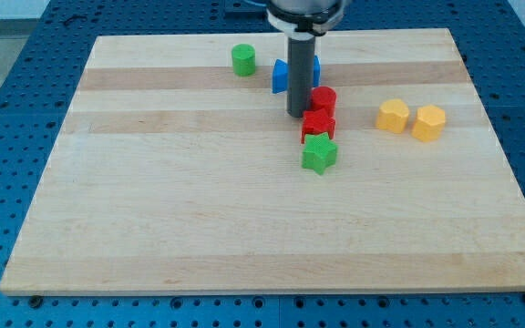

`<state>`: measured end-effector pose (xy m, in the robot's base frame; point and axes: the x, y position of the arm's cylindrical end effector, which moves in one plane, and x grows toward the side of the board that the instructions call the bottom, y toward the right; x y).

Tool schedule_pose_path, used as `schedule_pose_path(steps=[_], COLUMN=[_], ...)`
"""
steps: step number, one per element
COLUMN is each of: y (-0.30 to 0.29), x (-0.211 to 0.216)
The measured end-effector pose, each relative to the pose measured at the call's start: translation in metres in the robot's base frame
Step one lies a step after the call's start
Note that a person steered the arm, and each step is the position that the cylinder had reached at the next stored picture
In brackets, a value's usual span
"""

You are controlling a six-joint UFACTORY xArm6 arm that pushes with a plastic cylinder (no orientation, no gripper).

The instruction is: Move green circle towards center

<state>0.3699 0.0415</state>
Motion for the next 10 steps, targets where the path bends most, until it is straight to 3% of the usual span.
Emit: schedule_pose_path(steps=[2, 4, 6, 7, 8, 10], y=[-0.031, -0.123, -0.138, -0.151, -0.116, -0.107], x=[-0.009, -0.081, -0.112, -0.175, -0.176, -0.130])
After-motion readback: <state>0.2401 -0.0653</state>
